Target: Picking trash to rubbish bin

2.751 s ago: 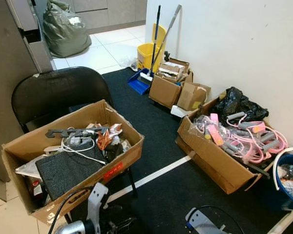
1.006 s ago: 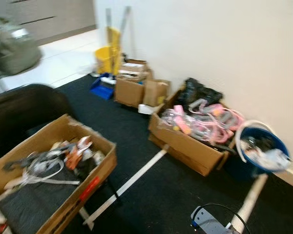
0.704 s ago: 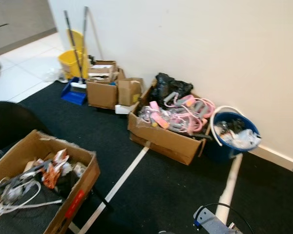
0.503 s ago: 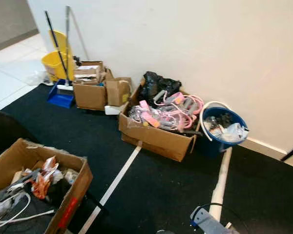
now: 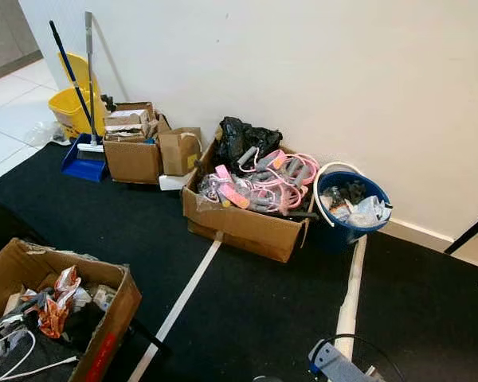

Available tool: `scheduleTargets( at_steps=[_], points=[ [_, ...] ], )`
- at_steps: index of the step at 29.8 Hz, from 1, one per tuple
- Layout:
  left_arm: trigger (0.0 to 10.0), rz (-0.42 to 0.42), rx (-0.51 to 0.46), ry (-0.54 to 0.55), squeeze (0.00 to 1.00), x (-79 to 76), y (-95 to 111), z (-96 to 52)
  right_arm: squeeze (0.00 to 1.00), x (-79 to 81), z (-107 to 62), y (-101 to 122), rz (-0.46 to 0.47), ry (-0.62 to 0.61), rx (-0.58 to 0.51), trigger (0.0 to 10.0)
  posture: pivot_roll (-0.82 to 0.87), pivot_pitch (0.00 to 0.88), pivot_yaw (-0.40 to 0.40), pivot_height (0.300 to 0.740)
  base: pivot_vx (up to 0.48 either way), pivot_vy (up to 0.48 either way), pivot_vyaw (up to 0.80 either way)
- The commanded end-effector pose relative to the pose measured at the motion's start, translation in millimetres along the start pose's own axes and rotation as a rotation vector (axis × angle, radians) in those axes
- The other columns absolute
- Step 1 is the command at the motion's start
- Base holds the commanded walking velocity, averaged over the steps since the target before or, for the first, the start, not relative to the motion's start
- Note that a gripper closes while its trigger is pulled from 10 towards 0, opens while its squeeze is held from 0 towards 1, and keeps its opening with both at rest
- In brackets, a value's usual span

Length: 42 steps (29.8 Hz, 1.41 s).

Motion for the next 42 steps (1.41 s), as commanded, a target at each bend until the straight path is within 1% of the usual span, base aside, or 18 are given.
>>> scheduleTargets(
  at_steps=[1, 7, 18, 19, 21, 28, 42],
  points=[
    [10.0, -0.02, -0.176, -0.072, 0.0, -13.6, 42.6, -2.7, 0.0, 3.4, 0.3, -4.2, -0.001, 0.013, 0.013, 10.0, 0.02, 0.033, 0.002, 0.74, 0.0, 0.0, -0.8],
    [10.0, -0.021, -0.178, -0.079, 0.0, -15.7, 42.6, -2.8, 0.0, 3.9, 0.4, -3.5, 0.004, 0.009, 0.014, 10.0, 0.02, 0.033, 0.002, 0.74, 0.0, 0.0, -0.8],
    [10.0, -0.049, -0.18, -0.078, 0.0, -16.6, 42.5, -2.8, 0.0, 7.7, 0.6, 5.6, 0.001, 0.01, 0.001, 10.0, 0.03, 0.032, -0.007, 0.74, 0.0, 0.0, -0.8],
    [10.0, -0.045, -0.16, -0.067, 0.0, -16.6, 40.6, -2.4, 0.0, 7.8, 0.6, 6.1, 0.001, 0.01, 0.0, 10.0, 0.03, 0.032, -0.007, 0.74, 0.0, 0.0, -0.8],
    [10.0, -0.037, -0.157, -0.063, 0.0, -17.1, 40.6, -2.4, 0.0, 7.8, 0.6, 6.7, 0.001, 0.009, 0.0, 10.0, 0.03, 0.032, -0.008, 0.74, -0.234, 0.0, -0.8],
    [10.0, -0.052, -0.175, -0.082, 0.0, -19.3, 43.4, -2.9, 0.0, 7.9, 0.5, 8.9, 0.001, 0.008, -0.003, 10.0, 0.02, 0.031, -0.007, 0.74, -0.067, 0.0, -0.8],
    [10.0, -0.023, -0.186, -0.097, 0.0, -23.0, 47.0, -3.6, 0.0, 7.0, 0.5, 6.5, 0.003, 0.006, 0.001, 10.0, 0.03, 0.028, -0.008, 0.74, 0.0, 0.0, -0.8]
  ],
)
Point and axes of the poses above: a point about 5 cm out from each wrist's last joint towards the gripper, its own z axis pointing out of the wrist towards the gripper, its own y axis along the axis of the wrist's last joint, x = y × z, the point moved 1 cm from there along z, pointing out of the wrist towards the gripper, and after that the axes turned 13 degrees about -z, right-handed, at the moved point
